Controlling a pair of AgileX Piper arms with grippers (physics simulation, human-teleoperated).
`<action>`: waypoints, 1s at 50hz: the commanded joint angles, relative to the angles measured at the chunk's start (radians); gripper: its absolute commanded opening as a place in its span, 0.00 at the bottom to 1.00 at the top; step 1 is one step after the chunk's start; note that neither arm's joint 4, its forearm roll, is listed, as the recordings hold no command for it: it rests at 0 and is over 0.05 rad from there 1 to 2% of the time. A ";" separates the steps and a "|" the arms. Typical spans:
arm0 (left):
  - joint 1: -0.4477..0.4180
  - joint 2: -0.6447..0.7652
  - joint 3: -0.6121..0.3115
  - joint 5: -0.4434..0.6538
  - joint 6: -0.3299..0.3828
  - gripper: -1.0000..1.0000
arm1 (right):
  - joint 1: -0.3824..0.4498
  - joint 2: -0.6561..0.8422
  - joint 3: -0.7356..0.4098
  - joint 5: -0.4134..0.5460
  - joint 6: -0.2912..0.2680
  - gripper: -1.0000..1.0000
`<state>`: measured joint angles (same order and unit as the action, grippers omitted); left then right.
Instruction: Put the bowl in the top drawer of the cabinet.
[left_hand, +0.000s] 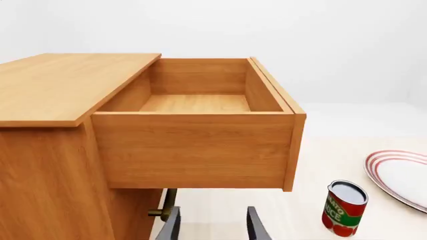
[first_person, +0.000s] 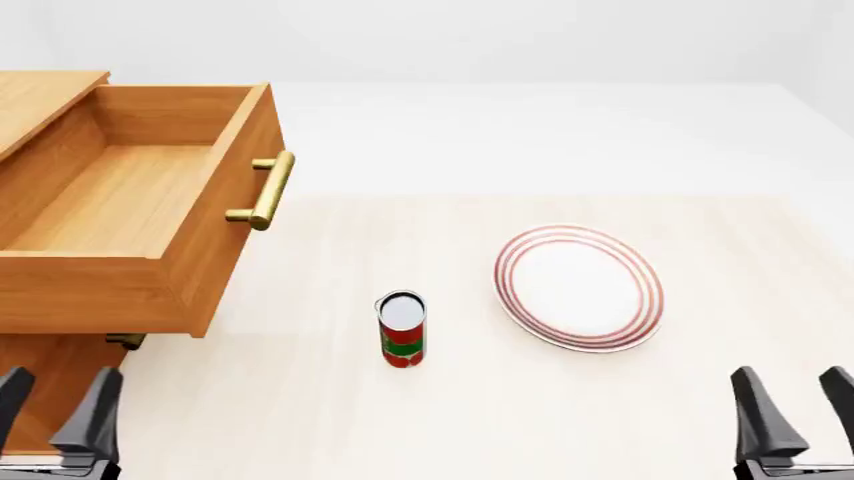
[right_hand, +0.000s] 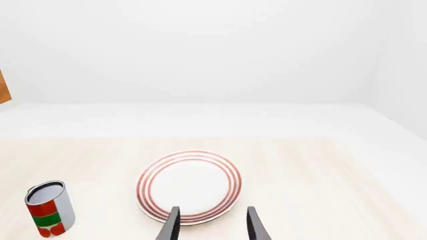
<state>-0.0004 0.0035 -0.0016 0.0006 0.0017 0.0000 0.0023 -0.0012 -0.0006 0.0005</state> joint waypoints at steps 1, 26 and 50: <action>-0.004 -0.002 -0.007 0.006 0.012 1.00 | 0.000 0.005 -0.002 -0.002 0.003 1.00; -0.150 -0.003 -0.047 0.037 0.032 1.00 | 0.000 0.007 -0.003 -0.004 0.001 1.00; -0.302 0.011 -0.234 0.252 -0.024 1.00 | 0.000 0.001 0.001 0.000 0.001 1.00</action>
<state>-0.2182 0.0027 -0.1533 0.1699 -0.0014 -0.0002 0.0049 -0.0017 -0.0019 0.0014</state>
